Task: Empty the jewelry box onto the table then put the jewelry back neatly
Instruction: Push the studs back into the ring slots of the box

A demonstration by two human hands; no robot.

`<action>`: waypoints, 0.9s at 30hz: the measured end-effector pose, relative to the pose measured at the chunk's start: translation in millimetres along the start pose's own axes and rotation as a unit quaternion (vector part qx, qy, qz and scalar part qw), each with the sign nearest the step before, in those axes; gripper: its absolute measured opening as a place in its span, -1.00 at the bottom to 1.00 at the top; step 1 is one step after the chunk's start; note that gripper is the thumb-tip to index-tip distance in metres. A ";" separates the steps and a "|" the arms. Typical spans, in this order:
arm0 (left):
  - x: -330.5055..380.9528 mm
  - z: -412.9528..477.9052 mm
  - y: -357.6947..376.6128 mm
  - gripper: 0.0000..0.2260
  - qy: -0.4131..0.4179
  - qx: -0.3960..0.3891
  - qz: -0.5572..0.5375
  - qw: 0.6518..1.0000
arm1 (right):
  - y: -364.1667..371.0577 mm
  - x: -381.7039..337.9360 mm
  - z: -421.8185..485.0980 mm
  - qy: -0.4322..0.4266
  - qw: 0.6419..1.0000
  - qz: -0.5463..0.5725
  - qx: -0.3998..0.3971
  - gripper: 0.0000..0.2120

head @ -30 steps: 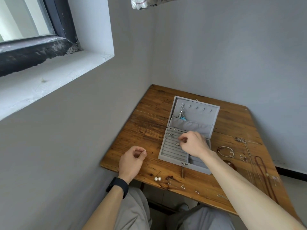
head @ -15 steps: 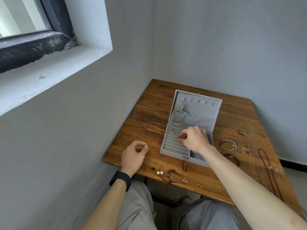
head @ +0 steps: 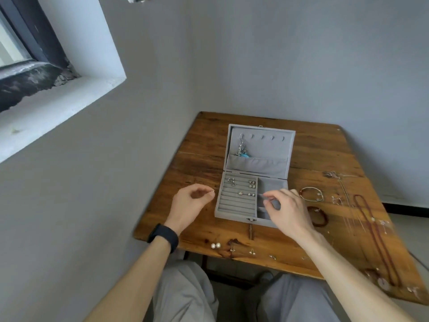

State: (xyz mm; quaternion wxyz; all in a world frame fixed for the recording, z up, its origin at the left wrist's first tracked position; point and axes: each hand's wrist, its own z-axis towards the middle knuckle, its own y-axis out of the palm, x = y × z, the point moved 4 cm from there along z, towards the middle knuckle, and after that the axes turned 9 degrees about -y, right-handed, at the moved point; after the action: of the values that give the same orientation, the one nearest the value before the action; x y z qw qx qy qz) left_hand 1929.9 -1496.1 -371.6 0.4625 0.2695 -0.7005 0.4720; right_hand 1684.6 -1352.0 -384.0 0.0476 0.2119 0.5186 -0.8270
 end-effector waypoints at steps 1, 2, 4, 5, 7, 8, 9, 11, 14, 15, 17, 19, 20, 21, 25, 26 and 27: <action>10.5 4.7 8.1 -0.96 0.022 -0.003 0.040 0.999 | 4.0 0.5 -6.2 0.005 1.000 -0.003 0.000 -0.80; 19.3 9.1 16.9 -0.95 0.041 0.001 0.094 0.995 | 8.3 0.6 -11.5 0.008 1.000 -0.004 -0.001 -0.79; 27.9 17.5 33.5 -0.93 0.038 0.004 0.179 0.983 | 16.2 1.1 -19.2 0.005 1.000 -0.009 0.001 -0.79; 28.8 20.7 40.1 -0.93 0.017 0.003 0.191 0.982 | 18.9 1.9 -21.5 0.005 1.000 -0.008 0.005 -0.79; 26.2 26.0 49.2 -0.94 -0.029 0.003 0.177 0.984 | 21.2 5.3 -22.9 0.012 1.000 0.002 0.017 -0.81; 24.3 27.4 52.8 -0.93 -0.049 0.003 0.169 0.984 | 21.7 7.2 -22.8 0.016 1.000 0.006 0.022 -0.81; 22.4 28.5 56.1 -0.92 -0.065 0.002 0.164 0.984 | 22.0 8.5 -22.5 0.018 0.999 0.008 0.025 -0.81; 18.9 29.2 58.7 -0.90 -0.085 0.004 0.161 0.983 | 23.3 7.5 -21.3 0.012 1.000 0.008 0.028 -0.81; 19.0 32.1 64.9 -0.94 -0.093 0.001 0.148 0.985 | 23.6 8.7 -22.7 0.011 0.999 0.012 0.032 -0.82; 19.5 33.5 67.0 -0.95 -0.093 -0.003 0.143 0.985 | 23.5 9.3 -23.5 0.010 0.999 0.013 0.036 -0.82; 19.8 35.2 69.9 -0.94 -0.095 -0.002 0.147 0.985 | 23.4 10.2 -24.5 0.009 0.999 0.012 0.041 -0.83; 19.8 36.0 71.3 -0.95 -0.100 0.011 0.178 0.979 | 23.7 10.2 -24.5 0.010 0.999 0.011 0.043 -0.84; 18.9 36.4 71.7 -0.94 -0.103 0.015 0.188 0.977 | 24.2 9.9 -24.4 0.010 0.999 0.012 0.043 -0.84; 18.1 37.1 72.6 -0.94 -0.103 0.019 0.190 0.976 | 24.8 9.8 -24.3 0.009 0.999 0.012 0.042 -0.84; 15.3 38.7 78.3 -0.94 -0.063 0.035 0.192 0.979 | 25.8 11.3 -24.6 0.010 0.999 0.005 0.041 -0.84; 14.6 37.7 79.8 -0.92 -0.044 0.040 0.190 0.980 | 26.2 11.2 -24.8 0.011 0.999 0.002 0.041 -0.84; 13.9 36.4 80.8 -0.90 -0.026 0.048 0.187 0.981 | 26.5 10.9 -25.0 0.011 0.999 -0.001 0.040 -0.83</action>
State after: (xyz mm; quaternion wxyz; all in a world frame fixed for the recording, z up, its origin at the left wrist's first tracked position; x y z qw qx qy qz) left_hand 1843.9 -1495.3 -397.0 0.3338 0.1676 -0.7273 0.5758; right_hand 1690.2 -1340.7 -419.8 0.0330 0.2223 0.4859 -0.8446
